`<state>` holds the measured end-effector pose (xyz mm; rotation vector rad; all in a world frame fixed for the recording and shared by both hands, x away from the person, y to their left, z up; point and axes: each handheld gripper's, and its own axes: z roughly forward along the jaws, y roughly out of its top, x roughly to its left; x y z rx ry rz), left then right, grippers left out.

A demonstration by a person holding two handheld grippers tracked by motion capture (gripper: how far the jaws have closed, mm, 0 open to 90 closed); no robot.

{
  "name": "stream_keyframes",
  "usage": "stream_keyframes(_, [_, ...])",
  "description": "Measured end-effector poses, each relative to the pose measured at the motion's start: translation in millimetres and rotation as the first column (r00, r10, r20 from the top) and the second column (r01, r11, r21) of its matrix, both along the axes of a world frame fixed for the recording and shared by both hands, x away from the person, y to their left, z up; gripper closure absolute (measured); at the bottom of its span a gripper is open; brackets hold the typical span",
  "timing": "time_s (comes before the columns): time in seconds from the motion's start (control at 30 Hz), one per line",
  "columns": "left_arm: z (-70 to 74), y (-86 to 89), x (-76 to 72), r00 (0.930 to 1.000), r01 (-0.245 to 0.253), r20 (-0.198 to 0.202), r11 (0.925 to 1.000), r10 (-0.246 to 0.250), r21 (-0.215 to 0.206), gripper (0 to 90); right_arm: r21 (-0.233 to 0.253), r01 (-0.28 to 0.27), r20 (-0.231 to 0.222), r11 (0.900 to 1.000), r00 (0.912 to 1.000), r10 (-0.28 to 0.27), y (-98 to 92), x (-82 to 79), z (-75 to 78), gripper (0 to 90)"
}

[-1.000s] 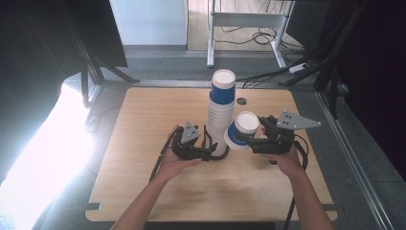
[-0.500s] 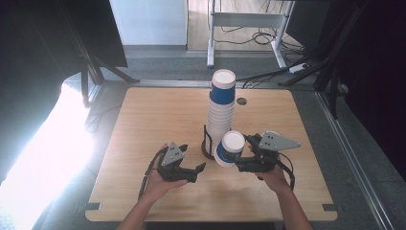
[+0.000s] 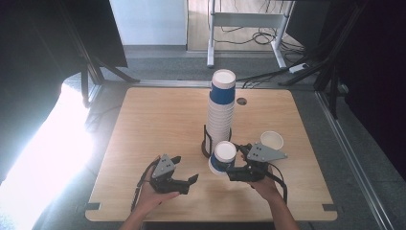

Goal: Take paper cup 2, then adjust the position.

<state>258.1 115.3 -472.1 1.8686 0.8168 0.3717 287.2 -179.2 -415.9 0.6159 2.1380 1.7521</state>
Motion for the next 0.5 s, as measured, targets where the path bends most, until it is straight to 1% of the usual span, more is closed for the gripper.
stream_keyframes(0.13, [4.3, -4.1, -2.7, 0.9997, 0.007, 0.022, 1.0, -0.007, -0.003, 8.9, 0.01, 0.001, -0.017, 1.0, 0.9999, -0.001, 1.0, -1.2, -4.7, 26.4])
stream_keyframes(0.23, [7.1, -9.3, -5.2, 0.9992, 0.023, 0.034, 0.9997, -0.023, -0.006, 8.2, 0.001, 0.0, -0.028, 1.0, 0.9996, 0.0, 4.0, -1.6, -9.9, 26.4])
stream_keyframes(0.33, [7.6, -14.8, -7.7, 0.9983, 0.042, 0.04, 0.9991, -0.042, 0.0, 7.4, -0.005, 0.003, -0.032, 1.0, 0.9995, -0.003, 6.9, -1.8, -13.0, 26.4])
stream_keyframes(0.5, [8.3, -23.0, -8.8, 0.9977, 0.049, 0.047, 0.9988, -0.049, 0.006, 6.0, 0.001, 0.007, -0.036, 1.0, 0.9993, -0.007, 11.2, -2.1, -15.1, 26.4])
